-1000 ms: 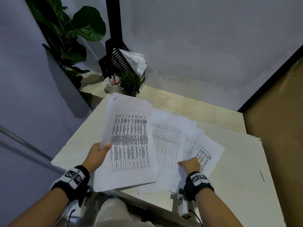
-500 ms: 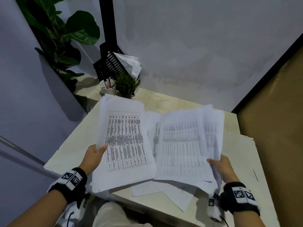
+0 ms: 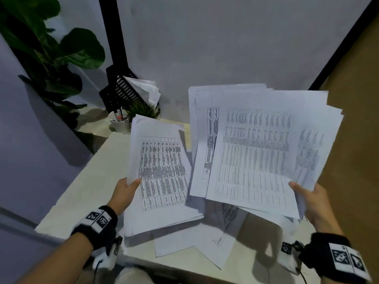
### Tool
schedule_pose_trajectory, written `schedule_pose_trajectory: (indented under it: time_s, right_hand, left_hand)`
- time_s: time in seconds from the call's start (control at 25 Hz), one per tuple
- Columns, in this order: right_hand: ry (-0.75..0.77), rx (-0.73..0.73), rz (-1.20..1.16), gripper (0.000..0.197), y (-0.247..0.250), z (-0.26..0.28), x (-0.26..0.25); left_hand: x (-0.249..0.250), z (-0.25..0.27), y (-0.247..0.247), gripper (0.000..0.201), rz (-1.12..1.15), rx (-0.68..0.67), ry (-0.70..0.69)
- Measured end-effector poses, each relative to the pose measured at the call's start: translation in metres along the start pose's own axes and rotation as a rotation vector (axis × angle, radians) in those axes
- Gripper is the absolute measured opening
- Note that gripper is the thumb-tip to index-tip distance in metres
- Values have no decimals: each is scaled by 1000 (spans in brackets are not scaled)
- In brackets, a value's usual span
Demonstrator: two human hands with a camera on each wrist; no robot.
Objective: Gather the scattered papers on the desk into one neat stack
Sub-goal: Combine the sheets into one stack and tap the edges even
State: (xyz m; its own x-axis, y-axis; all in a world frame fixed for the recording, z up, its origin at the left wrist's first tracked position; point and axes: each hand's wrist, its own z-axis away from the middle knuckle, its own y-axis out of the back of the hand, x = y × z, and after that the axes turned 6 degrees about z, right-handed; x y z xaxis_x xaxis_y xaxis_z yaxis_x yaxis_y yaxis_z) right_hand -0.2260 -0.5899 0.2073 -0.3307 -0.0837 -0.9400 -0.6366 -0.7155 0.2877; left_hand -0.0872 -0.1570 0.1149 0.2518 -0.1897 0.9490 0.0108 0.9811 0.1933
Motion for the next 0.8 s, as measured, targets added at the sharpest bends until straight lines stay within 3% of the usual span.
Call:
schedule_pose_trajectory:
  time_s: [0.36,0.44,0.64,0.8]
  right_hand:
    - [-201,-126,-80,43,-28,0,34]
    - [-215,-139,-108,43,-34,0,33]
    - [-215,-189,-205,45,-40,-10,29]
    - [-206,-264,-230,42,-59,-6,25]
  left_hand:
    - [2,-5,13,32,-16,-25,31]
    - [1,-6,14,23,-38,-16,28]
    - [-6,-12,20,15,11,171,80]
    - [4,-9,13,18,-39,105,55]
